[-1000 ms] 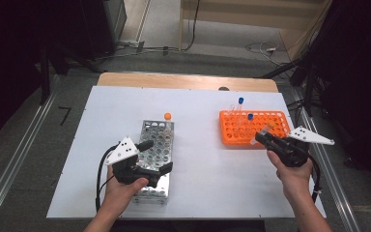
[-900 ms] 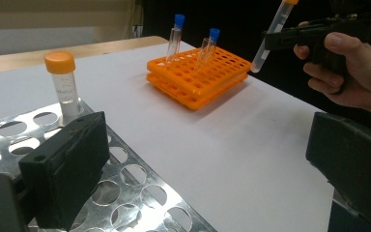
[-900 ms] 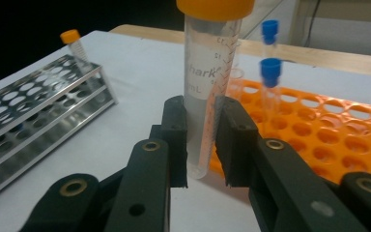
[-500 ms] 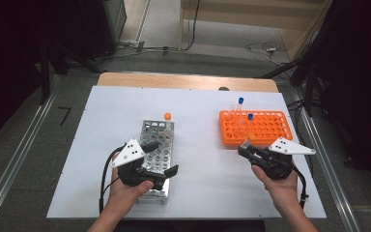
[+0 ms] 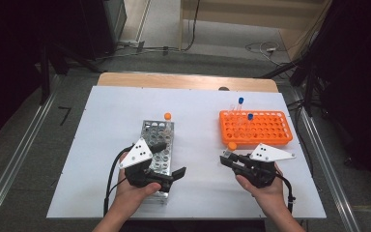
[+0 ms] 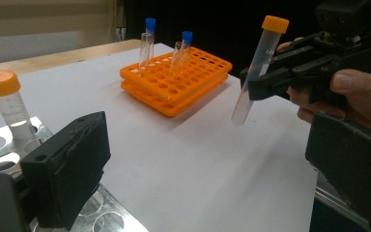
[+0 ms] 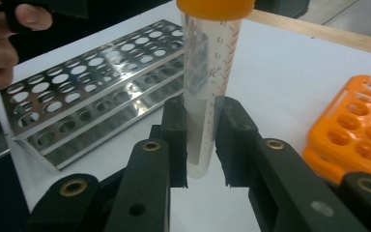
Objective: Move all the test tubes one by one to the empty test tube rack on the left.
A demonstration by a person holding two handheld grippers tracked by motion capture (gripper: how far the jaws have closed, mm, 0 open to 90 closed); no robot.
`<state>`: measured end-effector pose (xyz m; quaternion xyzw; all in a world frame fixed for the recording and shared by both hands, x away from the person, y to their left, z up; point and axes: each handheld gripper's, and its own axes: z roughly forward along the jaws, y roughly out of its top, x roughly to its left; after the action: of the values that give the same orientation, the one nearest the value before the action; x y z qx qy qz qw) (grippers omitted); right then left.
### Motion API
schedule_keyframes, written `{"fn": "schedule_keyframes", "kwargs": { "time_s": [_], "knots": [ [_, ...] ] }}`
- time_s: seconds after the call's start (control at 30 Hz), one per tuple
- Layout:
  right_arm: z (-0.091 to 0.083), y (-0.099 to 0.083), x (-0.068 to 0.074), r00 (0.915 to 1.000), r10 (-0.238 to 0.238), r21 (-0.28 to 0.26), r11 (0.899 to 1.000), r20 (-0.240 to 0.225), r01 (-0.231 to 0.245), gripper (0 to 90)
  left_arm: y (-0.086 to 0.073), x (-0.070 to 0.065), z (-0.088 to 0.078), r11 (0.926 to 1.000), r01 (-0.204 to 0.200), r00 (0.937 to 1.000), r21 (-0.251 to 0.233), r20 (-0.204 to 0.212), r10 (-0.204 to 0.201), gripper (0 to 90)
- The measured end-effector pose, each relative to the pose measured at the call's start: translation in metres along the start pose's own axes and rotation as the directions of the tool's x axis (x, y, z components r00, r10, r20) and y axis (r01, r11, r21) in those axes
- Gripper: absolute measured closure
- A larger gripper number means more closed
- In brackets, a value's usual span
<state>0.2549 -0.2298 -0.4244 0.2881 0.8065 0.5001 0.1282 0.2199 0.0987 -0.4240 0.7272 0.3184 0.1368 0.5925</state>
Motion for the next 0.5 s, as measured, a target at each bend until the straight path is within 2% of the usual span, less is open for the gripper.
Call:
{"fn": "schedule_keyframes", "kwargs": {
  "time_s": [0.27,0.5],
  "knots": [
    [0.006,0.002,0.013,0.9988,-0.027,0.011,1.0,-0.041,0.028,72.8,0.004,-0.005,0.006,1.0,-0.006,0.9997,-0.003,0.022,0.006,3.6],
    [0.012,0.003,0.026,0.9956,-0.049,0.023,0.998,-0.08,0.051,72.7,0.006,-0.011,0.011,0.9999,-0.013,0.9984,-0.006,0.055,0.013,8.8]
  ]
}}
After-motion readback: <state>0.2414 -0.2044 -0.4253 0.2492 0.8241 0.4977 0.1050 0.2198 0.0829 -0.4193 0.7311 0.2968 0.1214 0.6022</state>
